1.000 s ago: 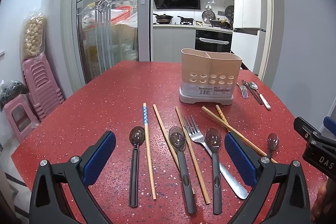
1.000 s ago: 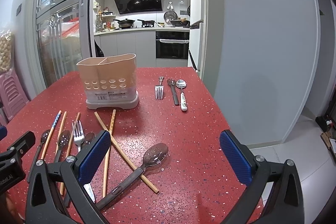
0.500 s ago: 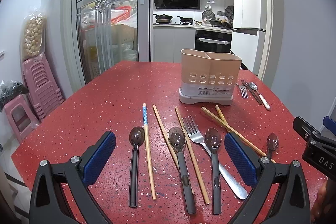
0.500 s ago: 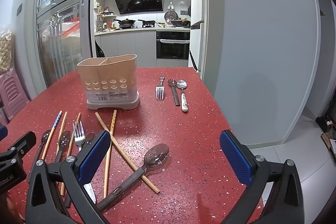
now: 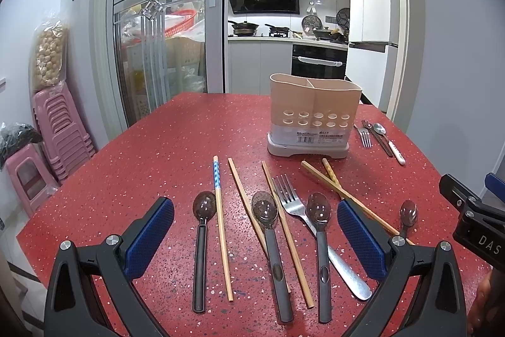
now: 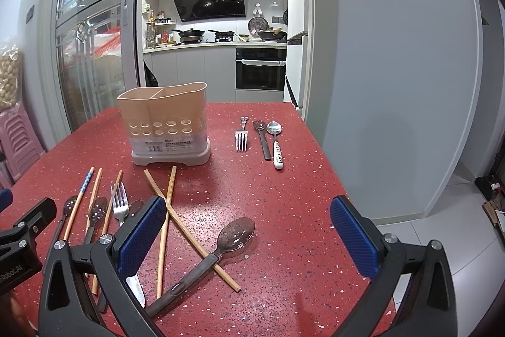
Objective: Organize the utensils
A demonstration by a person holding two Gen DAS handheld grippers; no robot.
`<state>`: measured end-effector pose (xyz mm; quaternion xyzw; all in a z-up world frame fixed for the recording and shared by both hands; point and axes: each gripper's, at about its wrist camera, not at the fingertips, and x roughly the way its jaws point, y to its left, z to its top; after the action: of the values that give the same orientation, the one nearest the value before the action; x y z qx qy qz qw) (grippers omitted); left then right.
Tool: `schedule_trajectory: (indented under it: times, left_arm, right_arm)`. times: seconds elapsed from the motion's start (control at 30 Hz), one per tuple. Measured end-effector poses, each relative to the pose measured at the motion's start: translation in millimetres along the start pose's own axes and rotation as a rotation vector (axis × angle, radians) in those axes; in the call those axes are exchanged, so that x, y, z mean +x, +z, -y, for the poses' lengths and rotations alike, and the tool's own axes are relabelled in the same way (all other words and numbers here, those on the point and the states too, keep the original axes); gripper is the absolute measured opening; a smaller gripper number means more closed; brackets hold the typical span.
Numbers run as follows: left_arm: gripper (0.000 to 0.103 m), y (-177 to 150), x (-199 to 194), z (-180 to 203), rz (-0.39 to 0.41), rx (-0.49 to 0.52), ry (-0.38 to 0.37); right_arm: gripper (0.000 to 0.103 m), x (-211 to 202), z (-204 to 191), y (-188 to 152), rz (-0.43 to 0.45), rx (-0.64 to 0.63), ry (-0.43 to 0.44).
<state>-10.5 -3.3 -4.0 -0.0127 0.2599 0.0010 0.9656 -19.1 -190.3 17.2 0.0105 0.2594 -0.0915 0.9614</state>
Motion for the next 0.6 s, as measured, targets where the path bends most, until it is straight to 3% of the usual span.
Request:
schedule_trajectory:
  times: [0.6]
  left_arm:
    - [0.103,-1.3,0.3,0.1,-0.004,0.001,-0.003]
  right_arm:
    - [0.103,0.0,0.1,-0.2,0.000,0.000,0.001]
